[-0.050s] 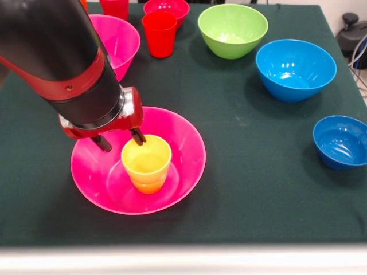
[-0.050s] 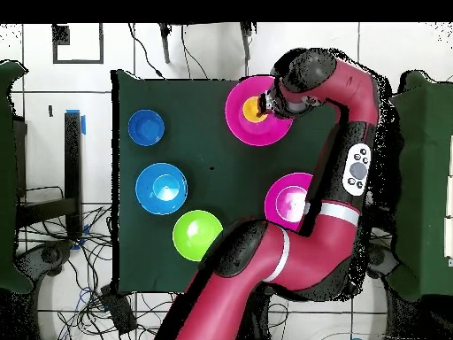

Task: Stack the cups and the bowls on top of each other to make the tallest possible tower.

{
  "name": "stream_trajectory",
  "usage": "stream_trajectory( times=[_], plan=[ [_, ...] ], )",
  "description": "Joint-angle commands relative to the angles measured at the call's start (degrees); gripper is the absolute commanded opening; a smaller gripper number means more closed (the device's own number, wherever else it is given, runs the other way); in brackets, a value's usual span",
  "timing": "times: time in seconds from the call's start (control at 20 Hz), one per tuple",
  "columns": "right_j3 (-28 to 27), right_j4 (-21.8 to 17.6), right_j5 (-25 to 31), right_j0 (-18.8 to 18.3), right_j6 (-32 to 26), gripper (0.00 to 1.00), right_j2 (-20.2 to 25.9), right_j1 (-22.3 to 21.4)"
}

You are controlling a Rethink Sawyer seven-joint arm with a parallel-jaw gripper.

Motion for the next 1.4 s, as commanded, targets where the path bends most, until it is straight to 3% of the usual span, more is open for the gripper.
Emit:
stream_trajectory(
  times=[0.05,0.35,0.5,0.65,0.75,0.9,1.1,1.4],
  plan=[
    [-0.27,-4.30,6.60,0.43,-9.45,1.00,7.35,-1.01],
    [-0.34,-6.66,7.00,0.66,-10.50,1.00,6.05,-1.06],
    [3.61,-4.63,5.20,1.04,-8.21,1.00,2.40,-2.63],
    [15.78,-1.24,0.40,1.19,-4.45,1.00,-2.33,-9.08],
    [30.03,0.64,-5.68,0.81,-2.82,1.00,-5.24,-17.40],
    [45.02,1.73,-10.48,0.60,-1.23,1.00,-7.66,-27.55],
    [58.59,1.89,-15.35,0.77,0.55,1.00,-9.88,-36.96],
    [76.77,2.57,-27.68,0.35,3.80,1.00,-11.45,-45.85]
  ],
)
